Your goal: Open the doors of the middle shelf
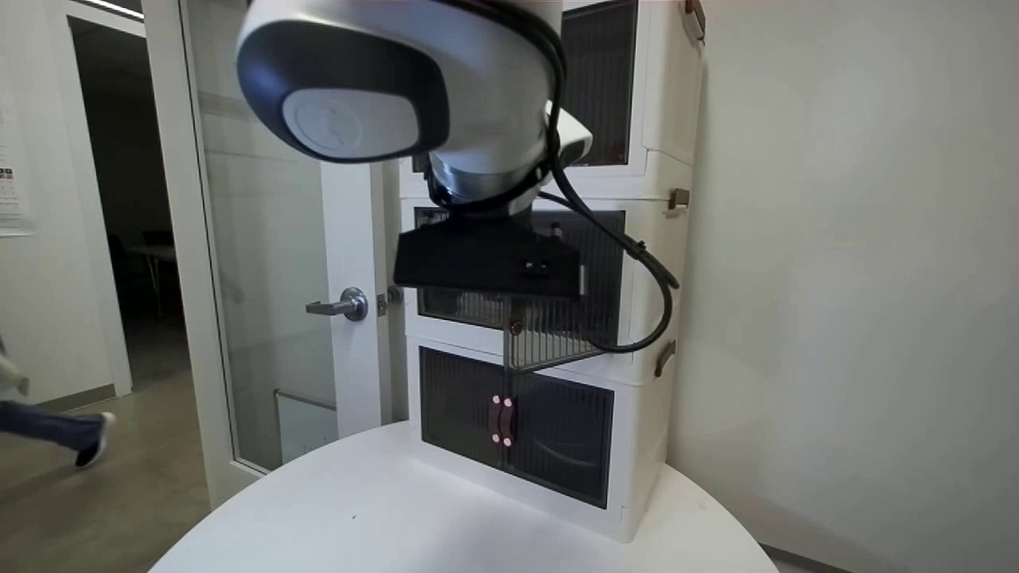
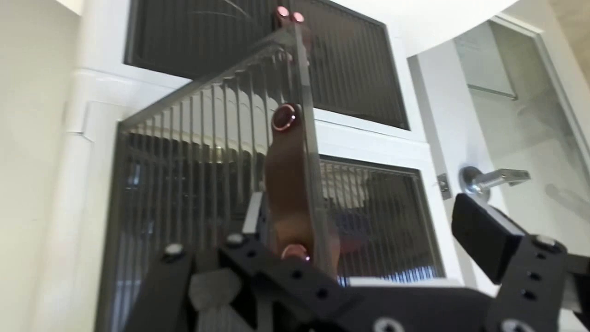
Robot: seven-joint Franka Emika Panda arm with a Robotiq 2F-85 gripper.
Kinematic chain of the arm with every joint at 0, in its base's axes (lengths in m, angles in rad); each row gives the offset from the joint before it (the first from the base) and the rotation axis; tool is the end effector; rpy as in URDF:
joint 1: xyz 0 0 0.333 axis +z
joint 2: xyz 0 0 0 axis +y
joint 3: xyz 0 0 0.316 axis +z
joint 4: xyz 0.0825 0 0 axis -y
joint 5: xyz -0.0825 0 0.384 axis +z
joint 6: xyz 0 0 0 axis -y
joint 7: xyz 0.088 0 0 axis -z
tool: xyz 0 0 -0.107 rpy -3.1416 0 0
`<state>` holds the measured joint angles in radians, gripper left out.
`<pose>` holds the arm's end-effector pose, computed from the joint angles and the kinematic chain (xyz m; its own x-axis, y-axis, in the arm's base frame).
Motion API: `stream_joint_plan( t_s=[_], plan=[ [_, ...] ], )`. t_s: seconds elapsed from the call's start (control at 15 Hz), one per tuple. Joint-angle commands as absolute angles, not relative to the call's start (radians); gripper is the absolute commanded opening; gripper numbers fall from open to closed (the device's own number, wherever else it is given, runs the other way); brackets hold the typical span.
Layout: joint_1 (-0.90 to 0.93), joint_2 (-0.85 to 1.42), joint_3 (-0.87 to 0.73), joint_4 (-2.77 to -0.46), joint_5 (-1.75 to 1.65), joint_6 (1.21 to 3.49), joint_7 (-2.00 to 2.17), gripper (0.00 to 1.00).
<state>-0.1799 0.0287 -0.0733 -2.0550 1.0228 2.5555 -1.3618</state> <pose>0.5685 -0.1593 0.4688 0.6273 0.2134 0.7490 0.3727 -0.9267 -0.0481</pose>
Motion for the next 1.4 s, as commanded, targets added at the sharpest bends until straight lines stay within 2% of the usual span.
stream_joint_plan(
  t_s=[0.0,0.47,0.73,0.87,1.0,1.13,1.2,1.27,1.33],
  plan=[
    [-0.142,-0.070,-0.080,-2.161,0.884,2.750,-1.134,1.00],
    [-0.168,-0.071,-0.105,-2.236,0.467,3.056,-0.592,1.00],
    [-0.420,-0.099,0.009,-2.225,0.151,3.058,-0.276,1.00],
    [-0.526,-0.147,0.081,-2.198,-0.024,2.976,-0.177,1.00],
    [-0.523,-0.199,0.111,-2.140,-0.195,2.794,-0.144,1.00],
    [-0.488,-0.224,0.144,-2.086,-0.203,2.638,-0.201,1.00],
    [-0.361,-0.230,0.057,-2.055,-0.243,2.555,-0.190,1.00],
    [-0.324,-0.236,0.061,-2.015,-0.233,2.473,-0.220,1.00],
    [-0.385,-0.242,0.157,-1.980,-0.192,2.390,-0.259,1.00]
  ],
)
